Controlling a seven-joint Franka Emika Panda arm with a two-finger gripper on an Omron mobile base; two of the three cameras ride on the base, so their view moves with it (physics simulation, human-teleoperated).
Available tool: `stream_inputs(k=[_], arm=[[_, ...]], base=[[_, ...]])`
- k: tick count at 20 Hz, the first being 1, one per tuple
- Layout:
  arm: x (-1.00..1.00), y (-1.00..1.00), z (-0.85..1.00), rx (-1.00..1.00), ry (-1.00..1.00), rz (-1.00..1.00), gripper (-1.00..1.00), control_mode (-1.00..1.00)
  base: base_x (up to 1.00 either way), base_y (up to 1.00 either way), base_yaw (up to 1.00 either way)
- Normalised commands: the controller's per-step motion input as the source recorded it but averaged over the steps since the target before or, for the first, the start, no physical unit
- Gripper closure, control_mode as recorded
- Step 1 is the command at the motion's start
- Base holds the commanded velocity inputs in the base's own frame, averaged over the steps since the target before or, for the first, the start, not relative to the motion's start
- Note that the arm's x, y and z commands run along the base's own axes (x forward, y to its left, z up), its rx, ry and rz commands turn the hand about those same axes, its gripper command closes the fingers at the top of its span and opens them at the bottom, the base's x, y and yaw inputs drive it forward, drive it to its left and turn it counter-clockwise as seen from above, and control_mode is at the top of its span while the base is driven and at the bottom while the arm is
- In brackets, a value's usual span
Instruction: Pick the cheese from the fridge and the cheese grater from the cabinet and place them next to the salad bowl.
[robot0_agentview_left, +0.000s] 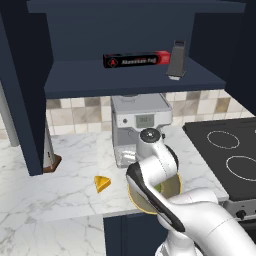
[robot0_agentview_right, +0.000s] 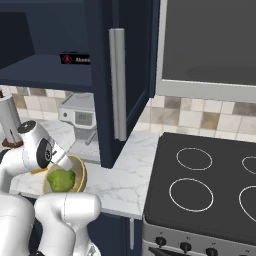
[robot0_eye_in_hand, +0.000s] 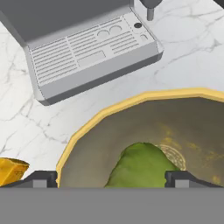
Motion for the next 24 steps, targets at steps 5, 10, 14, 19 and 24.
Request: stream_inputs(k=[5, 10, 14, 19, 24], arm=[[0.17, -0.52, 0.07, 0.0, 0.0, 0.0, -1.0, -1.0], [0.59, -0.23, -0.02, -0.09, -0.17, 0.0, -1.0, -1.0], [0.52, 0.0, 0.0, -0.18, -0.34, 0.0, -1.0, -1.0], [0.55, -0.1, -0.26, -0.15, -0.27, 0.0, -1.0, -1.0], [0.23, -0.52, -0.18, 0.0, 0.0, 0.0, -1.0, -1.0]], base=[[0.0, 0.0, 0.0], [0.0, 0.0, 0.0], [0.0, 0.0, 0.0], [0.0, 0.0, 0.0], [0.0, 0.0, 0.0]])
